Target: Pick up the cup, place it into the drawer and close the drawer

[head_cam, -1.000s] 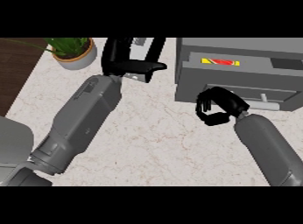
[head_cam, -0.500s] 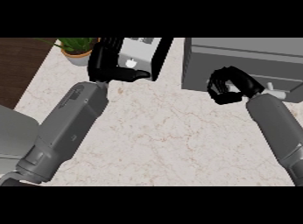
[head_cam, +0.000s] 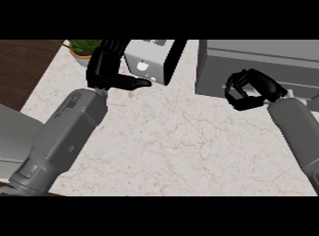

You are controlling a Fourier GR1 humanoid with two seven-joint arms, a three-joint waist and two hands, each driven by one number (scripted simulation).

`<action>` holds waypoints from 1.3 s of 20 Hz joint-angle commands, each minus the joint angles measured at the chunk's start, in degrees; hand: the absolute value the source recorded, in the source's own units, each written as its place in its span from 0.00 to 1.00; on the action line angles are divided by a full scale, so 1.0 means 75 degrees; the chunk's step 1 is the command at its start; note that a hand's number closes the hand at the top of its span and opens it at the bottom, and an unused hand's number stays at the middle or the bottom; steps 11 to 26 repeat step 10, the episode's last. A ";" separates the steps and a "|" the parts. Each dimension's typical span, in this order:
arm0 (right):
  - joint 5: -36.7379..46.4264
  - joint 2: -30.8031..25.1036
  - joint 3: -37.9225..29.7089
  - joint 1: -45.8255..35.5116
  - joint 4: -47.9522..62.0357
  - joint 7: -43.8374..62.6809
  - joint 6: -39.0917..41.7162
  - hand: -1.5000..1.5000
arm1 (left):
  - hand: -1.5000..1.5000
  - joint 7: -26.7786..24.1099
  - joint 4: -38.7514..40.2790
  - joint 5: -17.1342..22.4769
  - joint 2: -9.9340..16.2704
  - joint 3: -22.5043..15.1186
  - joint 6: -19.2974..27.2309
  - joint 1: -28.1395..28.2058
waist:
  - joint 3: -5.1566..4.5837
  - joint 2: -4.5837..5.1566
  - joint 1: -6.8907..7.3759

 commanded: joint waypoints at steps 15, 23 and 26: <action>-0.0343 -0.1178 -0.0796 -0.1160 -0.0068 0.0658 -0.0130 1.00 | 0.00 0.0092 -0.0303 0.0120 0.0141 -0.0009 -0.0390 0.0338 | -0.0077 0.0133 0.0447; -0.0343 -0.1178 -0.0796 -0.1160 -0.0068 0.0658 -0.0130 1.00 | 0.00 0.0092 -0.0303 0.0120 0.0141 -0.0009 -0.0390 0.0338 | -0.0077 0.0133 0.0447; -0.0343 -0.1178 -0.0796 -0.1160 -0.0068 0.0658 -0.0130 1.00 | 0.00 0.0092 -0.0303 0.0120 0.0141 -0.0009 -0.0390 0.0338 | -0.0077 0.0133 0.0447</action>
